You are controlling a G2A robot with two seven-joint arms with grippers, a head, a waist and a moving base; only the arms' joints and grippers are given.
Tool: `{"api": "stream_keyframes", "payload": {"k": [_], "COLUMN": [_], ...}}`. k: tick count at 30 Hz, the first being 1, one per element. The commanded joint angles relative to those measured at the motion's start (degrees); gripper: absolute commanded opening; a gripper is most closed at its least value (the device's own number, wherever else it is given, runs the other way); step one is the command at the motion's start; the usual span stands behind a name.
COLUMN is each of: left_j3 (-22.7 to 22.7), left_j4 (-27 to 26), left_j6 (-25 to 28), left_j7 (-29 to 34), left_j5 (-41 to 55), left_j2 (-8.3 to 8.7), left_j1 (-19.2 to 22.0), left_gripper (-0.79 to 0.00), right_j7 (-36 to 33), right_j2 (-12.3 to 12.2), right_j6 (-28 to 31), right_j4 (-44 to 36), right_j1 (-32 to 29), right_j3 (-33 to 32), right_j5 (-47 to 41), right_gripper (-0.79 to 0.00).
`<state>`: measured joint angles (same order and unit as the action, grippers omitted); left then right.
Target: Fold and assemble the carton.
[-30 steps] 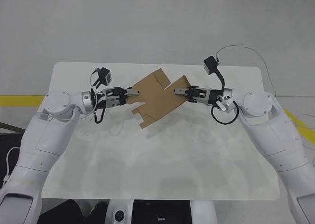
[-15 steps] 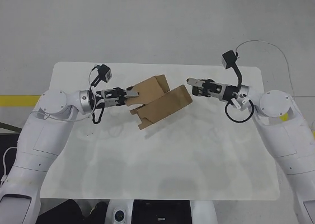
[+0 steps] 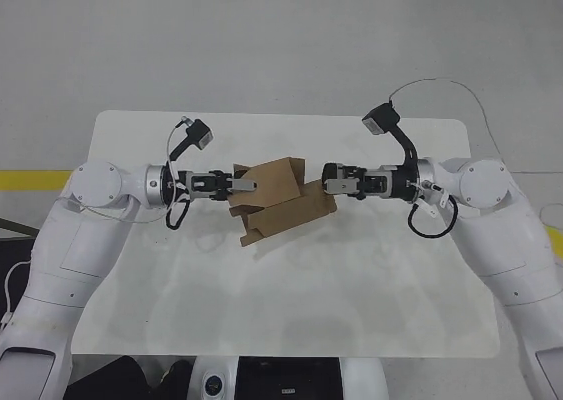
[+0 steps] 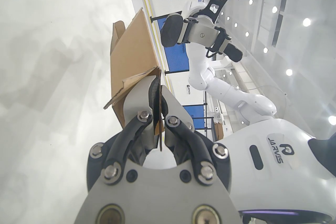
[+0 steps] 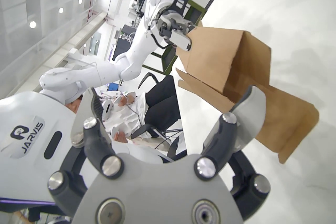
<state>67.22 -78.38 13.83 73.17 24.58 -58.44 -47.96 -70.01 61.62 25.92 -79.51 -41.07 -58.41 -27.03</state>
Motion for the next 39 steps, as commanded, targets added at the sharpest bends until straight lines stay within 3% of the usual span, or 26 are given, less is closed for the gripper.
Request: {"api": "stream_keyframes", "payload": {"k": [1,23,33,39], "left_j3": [-0.04,0.11,-0.2,-0.69], "left_j4": [-0.33,-2.04,-3.54,-3.54], "left_j6": [0.52,-0.49,-0.22,-0.21], "left_j7": [1.09,5.0,5.39,4.98], "left_j5": [0.49,6.63,6.47,5.68], "left_j2": [0.04,0.14,0.21,0.18], "left_j1": [-0.05,-0.2,-0.39,-0.34], "left_gripper": [-0.785,-0.785,-0.785,-0.785], "right_j7": [-2.18,-3.5,-3.57,-3.25], "right_j2": [0.52,2.68,4.28,5.14], "right_j6": [1.72,4.85,4.79,5.11], "right_j4": [1.6,8.48,11.85,12.94], "right_j1": [1.25,4.72,6.49,7.31], "right_j3": [1.73,8.0,11.11,12.6], "right_j5": [-1.07,-7.31,-10.91,-11.79], "right_gripper": [-0.034,-0.206,-0.379,-0.416]}}
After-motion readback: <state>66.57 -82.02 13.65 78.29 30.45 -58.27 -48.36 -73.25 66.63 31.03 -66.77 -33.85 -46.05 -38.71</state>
